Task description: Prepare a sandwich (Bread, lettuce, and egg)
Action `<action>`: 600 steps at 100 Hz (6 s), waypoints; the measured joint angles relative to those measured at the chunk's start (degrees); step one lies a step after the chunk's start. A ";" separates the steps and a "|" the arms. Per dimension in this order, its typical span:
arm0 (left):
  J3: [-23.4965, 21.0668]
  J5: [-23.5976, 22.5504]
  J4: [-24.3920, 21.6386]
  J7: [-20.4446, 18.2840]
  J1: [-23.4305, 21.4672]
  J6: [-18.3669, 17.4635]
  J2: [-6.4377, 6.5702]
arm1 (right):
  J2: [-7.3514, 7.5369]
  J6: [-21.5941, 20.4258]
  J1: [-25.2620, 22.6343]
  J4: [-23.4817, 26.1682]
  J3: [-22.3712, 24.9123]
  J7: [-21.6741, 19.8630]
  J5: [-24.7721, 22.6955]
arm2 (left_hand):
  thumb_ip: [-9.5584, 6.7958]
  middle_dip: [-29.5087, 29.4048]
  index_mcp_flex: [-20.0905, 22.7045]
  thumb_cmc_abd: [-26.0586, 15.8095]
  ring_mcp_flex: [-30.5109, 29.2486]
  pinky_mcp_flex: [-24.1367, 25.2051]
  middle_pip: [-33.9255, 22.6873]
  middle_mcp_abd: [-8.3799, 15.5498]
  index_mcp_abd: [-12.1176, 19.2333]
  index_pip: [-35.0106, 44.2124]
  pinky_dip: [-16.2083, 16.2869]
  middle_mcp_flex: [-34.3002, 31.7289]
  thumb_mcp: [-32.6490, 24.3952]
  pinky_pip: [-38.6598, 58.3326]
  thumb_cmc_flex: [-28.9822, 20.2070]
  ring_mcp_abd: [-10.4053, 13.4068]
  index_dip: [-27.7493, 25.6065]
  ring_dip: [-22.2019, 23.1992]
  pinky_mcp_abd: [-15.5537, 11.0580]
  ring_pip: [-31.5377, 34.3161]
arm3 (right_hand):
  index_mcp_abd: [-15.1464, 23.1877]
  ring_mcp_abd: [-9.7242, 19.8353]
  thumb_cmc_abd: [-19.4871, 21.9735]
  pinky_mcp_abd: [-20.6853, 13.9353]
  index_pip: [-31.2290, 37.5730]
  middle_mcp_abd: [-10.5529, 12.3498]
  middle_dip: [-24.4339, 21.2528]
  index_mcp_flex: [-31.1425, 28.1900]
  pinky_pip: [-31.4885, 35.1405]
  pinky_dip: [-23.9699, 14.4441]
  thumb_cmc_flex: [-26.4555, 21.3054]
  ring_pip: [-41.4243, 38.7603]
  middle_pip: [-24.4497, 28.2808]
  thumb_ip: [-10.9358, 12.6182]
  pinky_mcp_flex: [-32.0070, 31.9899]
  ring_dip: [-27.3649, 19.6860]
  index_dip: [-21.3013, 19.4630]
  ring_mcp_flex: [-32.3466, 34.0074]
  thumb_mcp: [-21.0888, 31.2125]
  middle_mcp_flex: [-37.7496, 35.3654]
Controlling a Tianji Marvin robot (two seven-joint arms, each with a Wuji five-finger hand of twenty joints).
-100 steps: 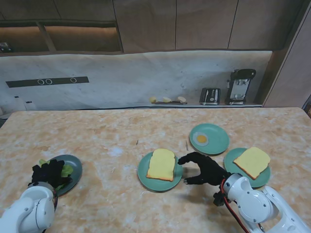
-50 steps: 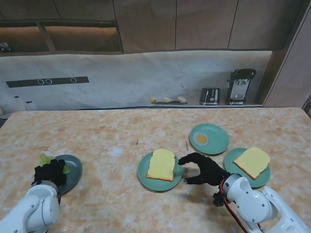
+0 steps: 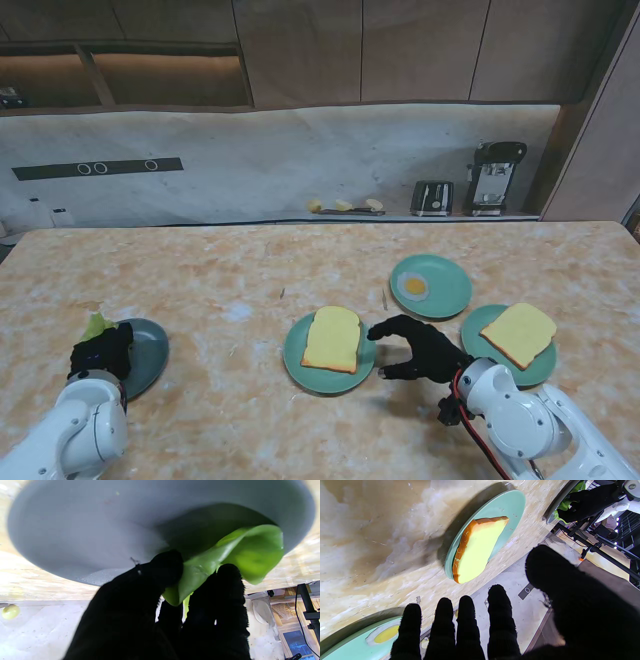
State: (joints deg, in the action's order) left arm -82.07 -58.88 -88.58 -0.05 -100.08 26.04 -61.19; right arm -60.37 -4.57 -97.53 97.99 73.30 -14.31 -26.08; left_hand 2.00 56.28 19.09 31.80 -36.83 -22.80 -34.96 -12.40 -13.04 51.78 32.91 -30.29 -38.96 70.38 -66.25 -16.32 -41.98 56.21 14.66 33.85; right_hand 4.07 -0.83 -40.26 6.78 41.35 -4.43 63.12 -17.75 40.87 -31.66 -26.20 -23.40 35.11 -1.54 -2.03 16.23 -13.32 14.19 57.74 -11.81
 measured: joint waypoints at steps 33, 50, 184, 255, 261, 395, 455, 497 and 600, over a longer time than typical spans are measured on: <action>-1.32 -0.14 0.38 3.09 -0.26 -3.03 -0.57 | 0.01 0.74 0.03 0.08 -0.30 -0.17 0.16 | 0.05 7.96 0.16 -0.15 -3.53 -1.41 -0.13 0.26 1.21 5.27 -0.09 -6.85 -2.20 1.19 -1.60 0.88 -4.99 3.73 0.51 3.28 | -0.05 0.00 0.06 0.00 -0.05 0.00 0.00 -0.71 0.00 -0.46 0.01 0.00 0.00 0.00 0.00 0.00 -0.60 0.00 -0.01 0.00; -3.32 -0.28 -1.75 4.16 -1.85 -4.72 -0.83 | 0.00 0.80 0.07 0.08 -0.51 -0.10 0.48 | 0.06 7.97 0.20 -0.15 -3.86 -1.65 -1.40 0.32 1.24 6.75 0.00 -6.85 -3.57 1.43 -1.60 0.87 -5.64 3.73 0.70 4.48 | -0.08 0.00 1.52 0.00 -0.20 0.00 0.00 -1.19 0.00 -0.46 0.04 0.00 0.00 0.00 0.00 0.00 -0.60 0.00 -0.04 0.00; -0.14 49.09 -12.66 -13.10 7.58 -9.60 -1.43 | -0.65 1.96 -1.33 -0.06 0.61 3.24 0.33 | 0.06 7.50 4.70 0.46 -6.55 -2.65 3.87 -1.54 1.15 4.66 4.54 -11.23 -4.27 1.82 -1.63 -1.85 -3.58 3.82 3.59 3.81 | -1.45 0.00 2.26 0.00 0.07 -0.02 0.02 -2.29 -0.01 -0.46 0.05 -0.29 0.74 0.00 0.23 0.00 -0.65 1.30 -0.01 -1.93; 15.19 70.85 6.66 -23.25 25.71 -16.06 -2.73 | -0.67 2.62 -3.60 2.25 2.87 3.28 -1.56 | 0.06 8.85 4.71 0.34 -6.50 -1.65 5.48 -1.54 1.24 3.32 7.36 -11.11 -4.17 0.77 -1.68 -1.90 -3.69 5.38 3.67 2.42 | -1.48 0.00 2.15 0.00 0.07 -0.03 0.02 -2.31 0.10 -0.46 0.05 -0.29 0.74 0.00 0.24 0.00 -0.67 1.32 -0.01 -1.93; 15.78 72.21 7.04 -23.55 26.18 -15.94 -2.96 | -0.64 2.38 -3.86 2.39 2.95 3.24 -1.53 | -0.05 8.92 4.70 0.28 -6.50 -1.65 6.00 -1.52 1.24 3.11 9.26 -11.11 -4.09 0.57 -1.68 -1.90 -4.19 5.38 3.57 2.41 | -1.49 0.00 2.09 0.00 0.07 -0.03 0.02 -2.31 0.10 -0.46 0.05 -0.29 0.74 0.00 0.24 0.00 -0.67 1.32 -0.01 -1.93; 26.11 78.97 17.95 -28.22 34.92 -15.57 -5.87 | -0.76 -1.36 -7.23 4.06 5.51 4.73 -1.43 | -0.06 9.78 4.61 -1.09 -5.62 -0.28 6.95 -1.51 1.31 2.22 13.70 -10.93 -2.86 0.57 -1.68 -1.92 -4.34 6.11 3.26 2.41 | -1.49 0.00 0.58 0.00 0.09 -0.03 0.02 -2.31 0.10 -0.35 0.07 -0.29 0.74 0.00 0.24 0.00 -0.80 1.32 -0.02 -1.93; 29.45 74.59 19.26 -28.54 35.21 -19.73 -5.45 | -0.76 -1.17 -7.30 4.05 5.70 4.64 -1.56 | -4.92 -16.36 3.68 -9.03 12.06 15.99 5.60 -0.32 1.88 -12.36 12.88 5.15 3.02 -13.79 1.64 -0.03 8.69 -12.48 2.51 -0.74 | -1.49 0.00 0.58 0.00 0.09 -0.03 0.02 -2.31 0.10 -0.35 0.08 -0.28 0.74 0.00 0.24 0.00 -0.80 1.32 -0.02 -1.93; 28.51 69.67 16.48 -28.49 33.81 -23.11 -3.81 | -0.75 -1.34 -7.07 3.82 5.41 4.58 -1.45 | -5.23 -32.48 1.40 -9.03 21.51 22.70 16.67 -0.02 2.32 -25.45 2.41 14.00 5.11 -31.74 4.43 1.37 19.61 -29.25 2.07 -16.77 | -1.49 0.00 0.58 0.00 0.09 -0.03 0.02 -2.31 0.10 -0.35 0.09 -0.28 0.73 0.00 0.24 0.00 -0.80 1.32 -0.02 -2.68; 32.27 51.08 20.96 -23.16 36.59 -36.25 -1.72 | -0.76 -0.94 -6.43 3.35 4.34 4.66 -1.30 | -1.80 -38.83 -4.44 -14.76 31.98 26.80 28.76 0.59 1.87 -36.96 -6.87 20.73 32.07 -52.95 10.88 4.69 29.58 -37.20 -1.17 -25.41 | -1.49 0.00 1.03 0.00 0.09 -0.03 0.02 -2.31 -0.54 -0.35 0.10 -0.27 0.70 0.00 0.04 0.00 -0.80 1.32 -0.02 -3.06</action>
State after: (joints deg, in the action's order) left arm -49.79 -7.80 -67.62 -23.21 -63.50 -10.22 -62.92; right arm -61.12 -5.51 -103.96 101.33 77.64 -9.66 -27.39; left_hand 0.19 17.45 14.66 17.03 -4.85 4.00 -6.20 -11.81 -11.17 14.82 26.03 -9.55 -6.89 17.43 -55.37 -11.62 -12.40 19.01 13.49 8.43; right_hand 2.58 -0.83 -39.23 6.78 41.45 -4.45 63.13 -20.06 40.33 -32.00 -26.11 -23.67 35.81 -1.54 -1.98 16.23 -14.12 15.51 57.72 -14.87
